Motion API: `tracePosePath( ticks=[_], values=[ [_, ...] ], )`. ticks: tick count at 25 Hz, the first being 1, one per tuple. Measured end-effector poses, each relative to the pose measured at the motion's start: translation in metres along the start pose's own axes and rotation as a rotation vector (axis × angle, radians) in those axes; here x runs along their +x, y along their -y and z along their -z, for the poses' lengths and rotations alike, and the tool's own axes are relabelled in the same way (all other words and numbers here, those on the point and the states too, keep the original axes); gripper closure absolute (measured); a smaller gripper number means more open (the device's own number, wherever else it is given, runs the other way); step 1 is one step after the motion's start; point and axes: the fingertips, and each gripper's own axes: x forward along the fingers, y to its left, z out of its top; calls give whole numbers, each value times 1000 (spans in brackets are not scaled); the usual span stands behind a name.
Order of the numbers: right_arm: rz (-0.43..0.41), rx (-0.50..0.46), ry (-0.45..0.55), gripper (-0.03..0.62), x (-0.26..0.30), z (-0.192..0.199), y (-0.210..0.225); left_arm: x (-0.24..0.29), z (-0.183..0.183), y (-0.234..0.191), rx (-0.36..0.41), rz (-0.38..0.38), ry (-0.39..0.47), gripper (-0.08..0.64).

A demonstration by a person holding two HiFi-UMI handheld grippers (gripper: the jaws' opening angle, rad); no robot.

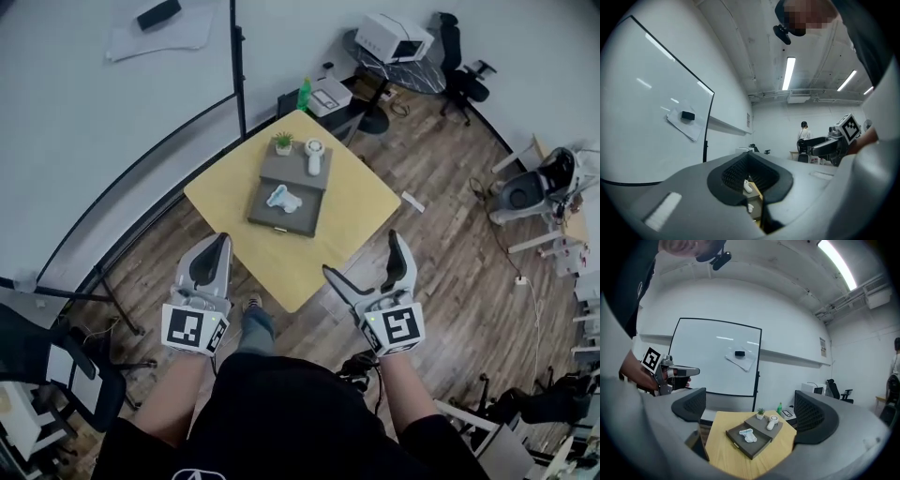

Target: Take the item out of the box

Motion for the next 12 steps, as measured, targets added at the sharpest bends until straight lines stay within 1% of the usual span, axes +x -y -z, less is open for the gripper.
tracePosePath(
  ticks=[5, 12],
  values=[
    [15, -19, -34, -6, 73, -6, 13, 64, 10, -51, -6, 46, -13, 560],
    [34, -46, -99, -5, 141, -7, 26, 122, 23, -100, -24, 94, -21, 560]
  ],
)
